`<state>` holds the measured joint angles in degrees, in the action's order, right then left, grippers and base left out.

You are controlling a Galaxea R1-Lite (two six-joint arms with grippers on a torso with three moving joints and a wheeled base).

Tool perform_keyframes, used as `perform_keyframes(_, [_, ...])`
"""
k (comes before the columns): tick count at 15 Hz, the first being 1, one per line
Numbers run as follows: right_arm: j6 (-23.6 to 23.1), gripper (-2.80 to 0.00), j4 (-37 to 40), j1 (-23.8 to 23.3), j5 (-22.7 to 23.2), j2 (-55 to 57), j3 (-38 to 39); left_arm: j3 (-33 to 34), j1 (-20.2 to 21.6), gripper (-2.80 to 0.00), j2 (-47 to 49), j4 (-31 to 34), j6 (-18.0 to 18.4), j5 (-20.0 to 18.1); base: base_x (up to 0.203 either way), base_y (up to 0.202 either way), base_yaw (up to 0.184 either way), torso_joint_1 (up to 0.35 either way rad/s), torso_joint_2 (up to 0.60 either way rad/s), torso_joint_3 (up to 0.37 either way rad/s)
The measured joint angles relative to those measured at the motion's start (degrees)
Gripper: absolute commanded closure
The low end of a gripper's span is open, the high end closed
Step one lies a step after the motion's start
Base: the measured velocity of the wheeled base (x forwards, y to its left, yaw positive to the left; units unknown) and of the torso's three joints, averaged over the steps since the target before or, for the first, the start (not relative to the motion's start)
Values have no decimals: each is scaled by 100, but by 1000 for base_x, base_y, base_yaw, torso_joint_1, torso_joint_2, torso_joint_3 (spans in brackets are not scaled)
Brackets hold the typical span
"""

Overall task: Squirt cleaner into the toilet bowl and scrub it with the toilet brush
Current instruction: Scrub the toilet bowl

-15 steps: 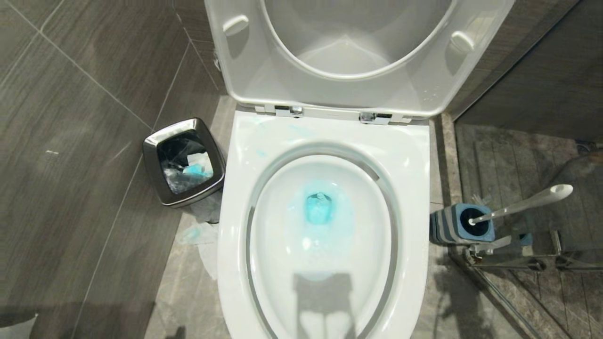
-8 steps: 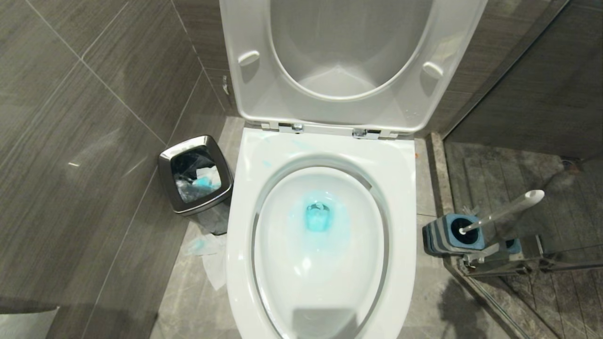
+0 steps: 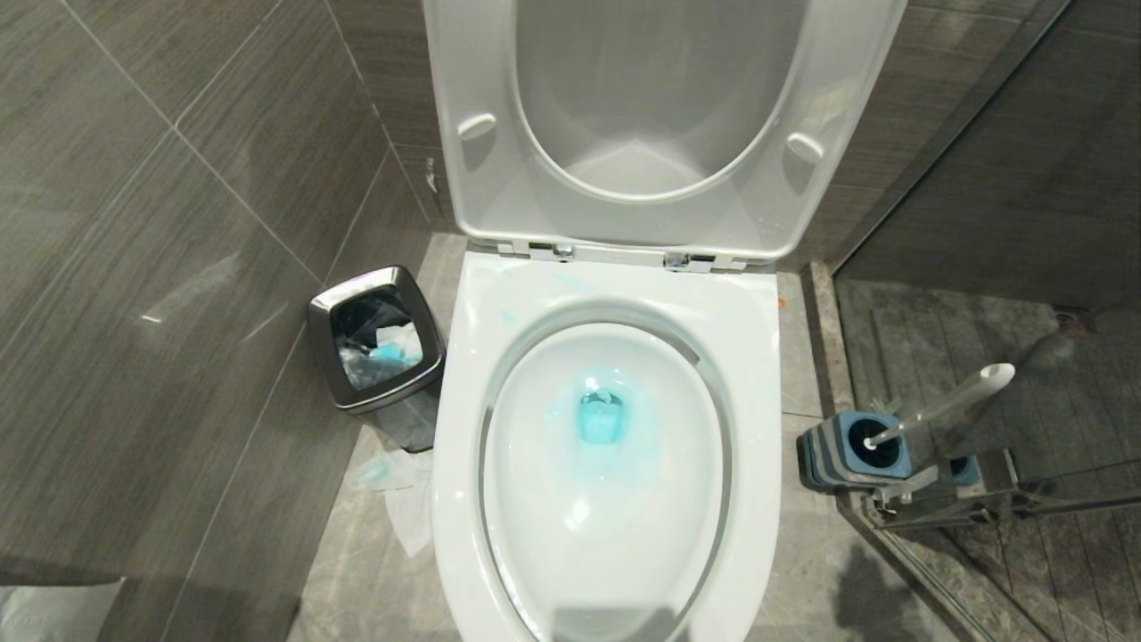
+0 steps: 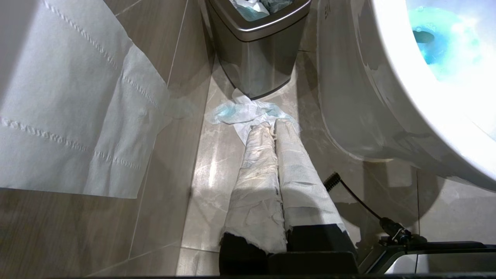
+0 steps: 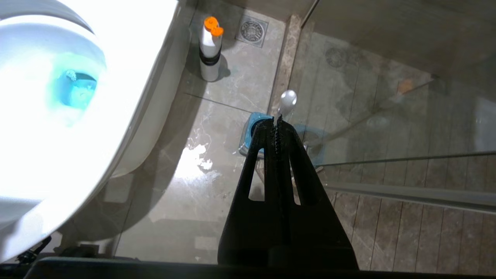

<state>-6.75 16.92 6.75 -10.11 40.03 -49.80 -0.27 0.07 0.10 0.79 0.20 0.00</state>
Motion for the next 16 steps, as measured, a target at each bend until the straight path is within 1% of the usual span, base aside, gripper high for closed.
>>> perform_keyframes(3, [233, 0, -4, -1, -2, 59, 116, 0, 0, 0, 0, 0, 1, 0, 0, 0, 0, 0, 0, 0])
perform_keyframes(5, [545, 0, -6, -1, -3, 342, 90, 0, 0, 0, 0, -2, -1, 0, 0, 0, 0, 0, 0, 0])
perform_keyframes(8, [1356, 0, -11, -1, -3, 1099, -12, 1, 0, 0, 0, -2, -2, 0, 0, 0, 0, 0, 0, 0])
perform_keyframes(11, [2244, 0, -68, 5, -54, 1819, 125, 2, 0, 0, 0, -2, 0, 0, 0, 0, 0, 0, 0, 0])
perform_keyframes(12, [2375, 0, -154, 11, -120, 1976, 260, 2, 0, 0, 0, -2, 2, 0, 0, 0, 0, 0, 0, 0])
perform_keyframes(13, [2387, 0, -371, 49, -226, 2081, 456, 2, 0, 0, 0, -2, 2, 0, 0, 0, 0, 0, 0, 0])
perform_keyframes(16, [2178, 0, -1463, 195, -687, 2285, 1373, 2, 0, 0, 0, -1, 1, 0, 0, 0, 0, 0, 0, 0])
